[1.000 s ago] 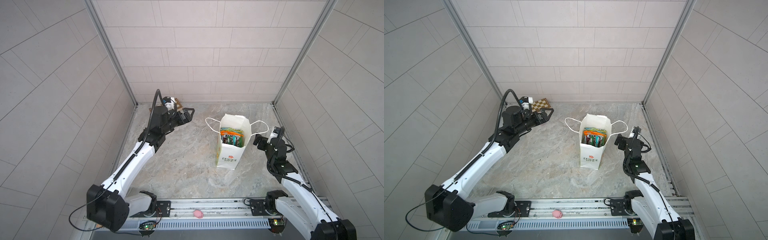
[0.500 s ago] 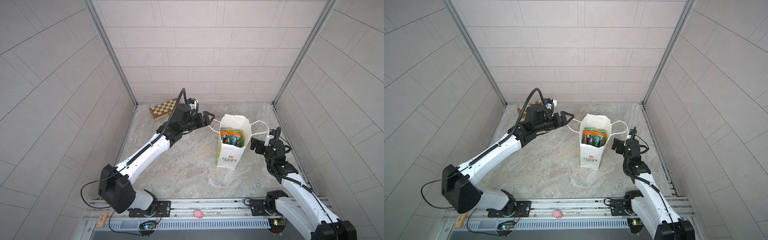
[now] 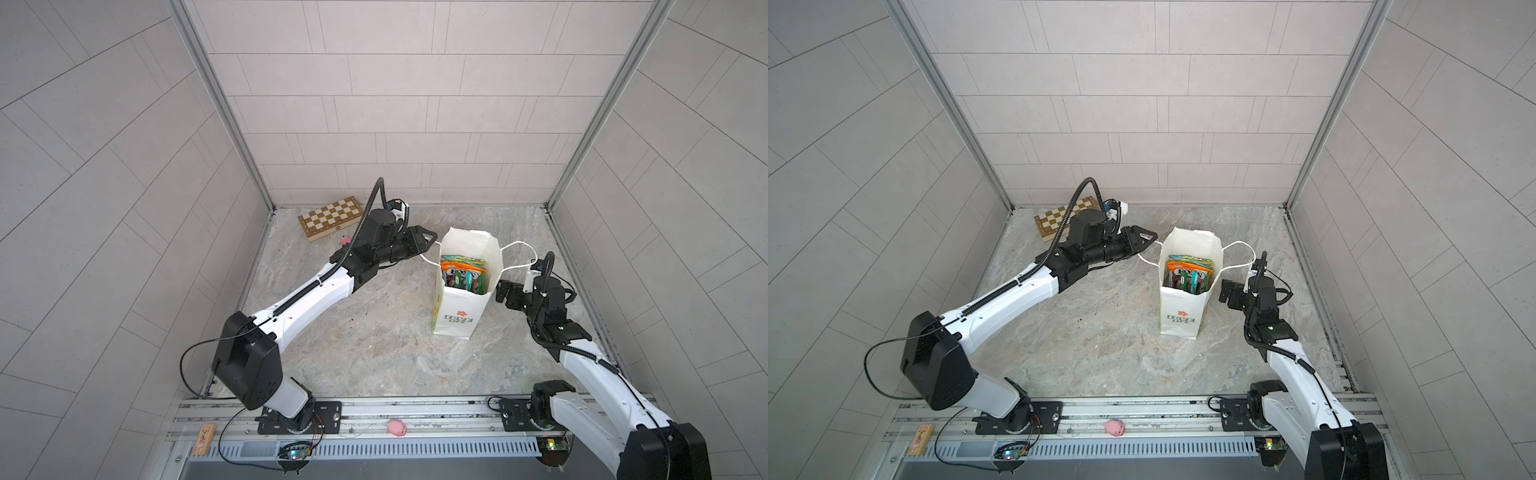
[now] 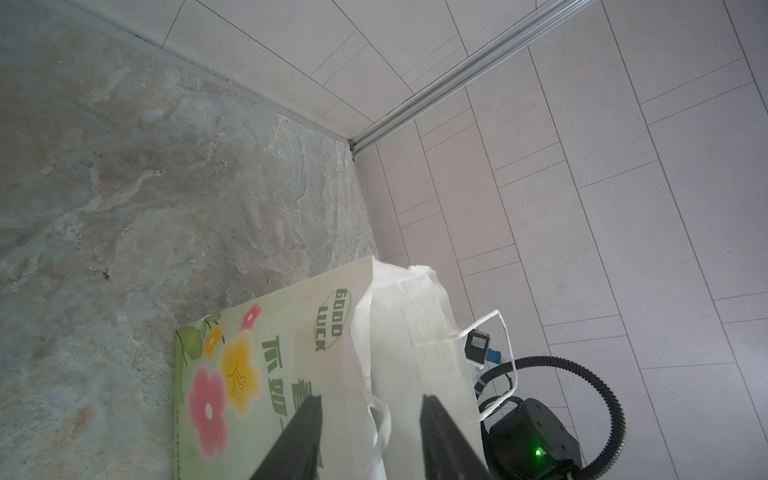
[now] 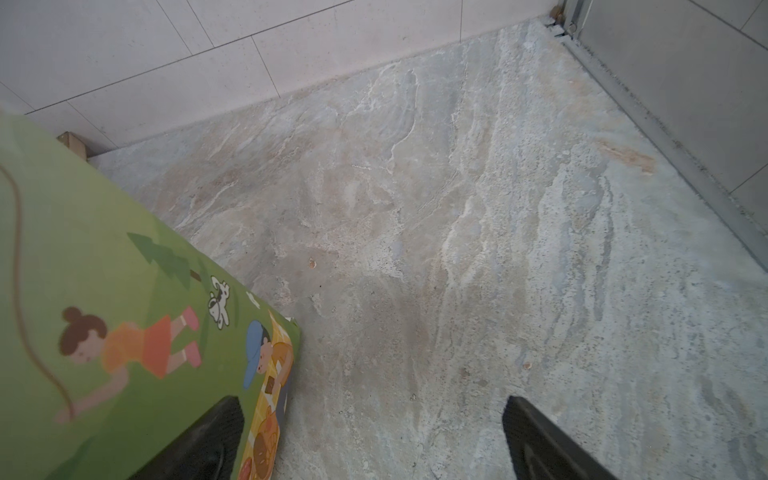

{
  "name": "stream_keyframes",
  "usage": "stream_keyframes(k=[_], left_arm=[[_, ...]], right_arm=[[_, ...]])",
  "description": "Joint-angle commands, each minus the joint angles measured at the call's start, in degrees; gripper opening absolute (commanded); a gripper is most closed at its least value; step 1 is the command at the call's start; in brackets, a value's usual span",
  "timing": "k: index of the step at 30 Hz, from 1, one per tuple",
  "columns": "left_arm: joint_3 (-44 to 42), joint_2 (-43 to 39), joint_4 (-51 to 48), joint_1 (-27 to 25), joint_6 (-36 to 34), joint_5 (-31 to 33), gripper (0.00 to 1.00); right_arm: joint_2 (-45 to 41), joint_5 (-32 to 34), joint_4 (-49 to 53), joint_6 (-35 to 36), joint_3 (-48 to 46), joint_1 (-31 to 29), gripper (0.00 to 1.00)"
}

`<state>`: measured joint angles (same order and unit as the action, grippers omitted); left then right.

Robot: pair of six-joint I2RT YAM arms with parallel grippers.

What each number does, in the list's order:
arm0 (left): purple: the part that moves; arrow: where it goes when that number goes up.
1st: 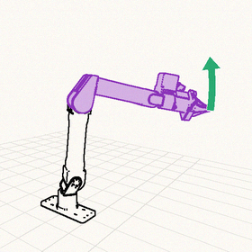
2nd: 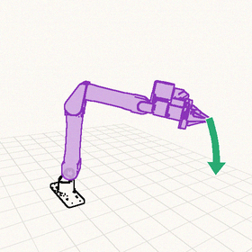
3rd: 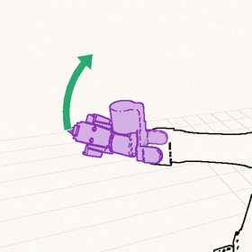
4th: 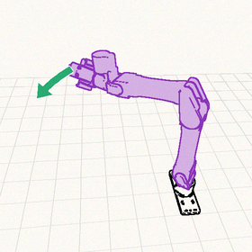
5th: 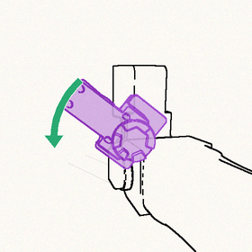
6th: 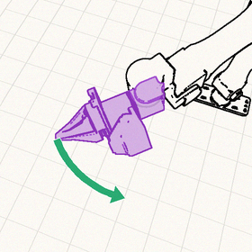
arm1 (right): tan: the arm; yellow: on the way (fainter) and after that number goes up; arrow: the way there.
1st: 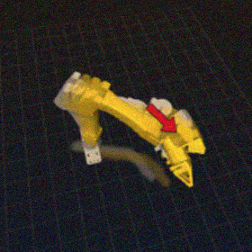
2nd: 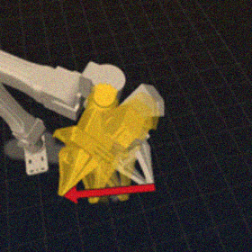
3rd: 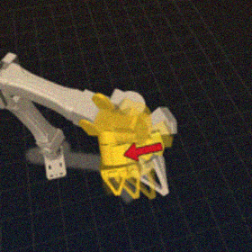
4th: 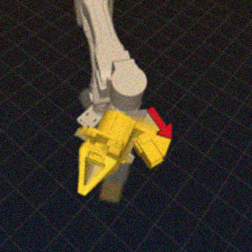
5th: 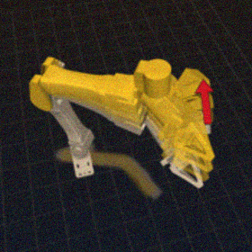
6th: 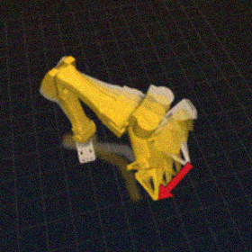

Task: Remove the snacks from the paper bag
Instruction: 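Reach the left gripper to the bag's top edge while the right approaches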

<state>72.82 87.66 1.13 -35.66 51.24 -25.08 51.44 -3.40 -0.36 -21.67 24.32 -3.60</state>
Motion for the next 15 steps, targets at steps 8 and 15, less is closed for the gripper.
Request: stream_keyframes(k=[8, 15], left_arm=[[1.5, 2.0, 7.3, -0.3, 1.2, -1.8, 0.03], [3.5, 1.5, 2.2, 0.0, -3.1, -1.0, 0.0]], right_arm=[[2.4, -5.0, -2.2, 0.4, 0.8, -1.6, 0.99], [4.0, -7.9, -2.7, 1.1, 0.9, -3.8, 0.99]])
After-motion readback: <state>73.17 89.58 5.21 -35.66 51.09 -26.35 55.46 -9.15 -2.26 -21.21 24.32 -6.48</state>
